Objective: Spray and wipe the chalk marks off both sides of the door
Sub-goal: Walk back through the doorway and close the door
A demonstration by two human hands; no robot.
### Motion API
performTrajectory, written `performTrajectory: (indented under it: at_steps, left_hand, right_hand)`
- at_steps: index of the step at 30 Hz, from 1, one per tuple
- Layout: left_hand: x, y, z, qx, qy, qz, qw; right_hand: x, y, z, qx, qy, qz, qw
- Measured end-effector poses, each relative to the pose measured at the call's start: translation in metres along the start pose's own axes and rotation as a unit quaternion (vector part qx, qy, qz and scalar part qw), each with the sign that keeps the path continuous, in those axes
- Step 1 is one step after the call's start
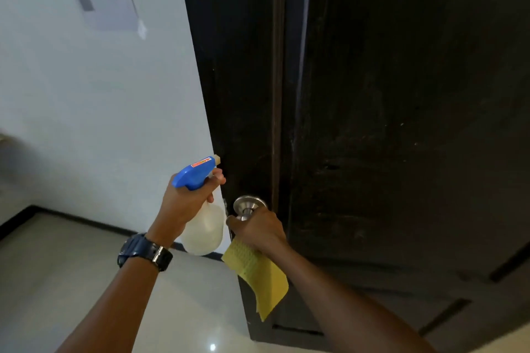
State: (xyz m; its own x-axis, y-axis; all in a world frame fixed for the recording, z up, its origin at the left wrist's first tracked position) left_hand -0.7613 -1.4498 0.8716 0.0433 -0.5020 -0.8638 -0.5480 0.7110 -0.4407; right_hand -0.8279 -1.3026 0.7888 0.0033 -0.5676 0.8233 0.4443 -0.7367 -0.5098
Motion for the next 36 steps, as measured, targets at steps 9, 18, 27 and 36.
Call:
performTrajectory:
  at_steps: [9, 18, 27, 36]
  left_hand:
    - [-0.006, -0.025, 0.088, -0.145, -0.059, 0.033, 0.987]
    - [-0.042, -0.01, 0.172, -0.255, -0.093, 0.01, 0.962]
    - [-0.085, 0.024, 0.295, -0.399, -0.14, -0.087, 0.902]
    - [-0.164, 0.06, 0.435, -0.536, -0.213, -0.114, 0.809]
  right_hand:
    - [0.001, -0.01, 0.039, 0.049, -0.013, 0.005, 0.999]
    - [-0.014, -0.02, 0.104, 0.144, -0.057, 0.01, 0.988]
    - [-0.053, -0.024, 0.159, 0.277, -0.065, -0.052, 0.957]
    - [-0.092, -0.036, 0.245, 0.401, -0.049, -0.077, 0.912]
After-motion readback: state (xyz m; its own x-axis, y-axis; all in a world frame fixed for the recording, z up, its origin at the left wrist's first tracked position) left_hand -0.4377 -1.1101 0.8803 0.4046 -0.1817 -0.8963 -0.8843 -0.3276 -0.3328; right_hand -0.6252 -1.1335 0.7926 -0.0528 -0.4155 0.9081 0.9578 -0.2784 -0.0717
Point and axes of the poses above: each hand's wrist, its own z-axis away from the middle knuckle, its own y-axis out of the palm, x = y × z, the point moved 3 cm from there along -z, towards the middle knuckle, and after that the axes turned 8 degrees about -z, right-handed, at the moved point
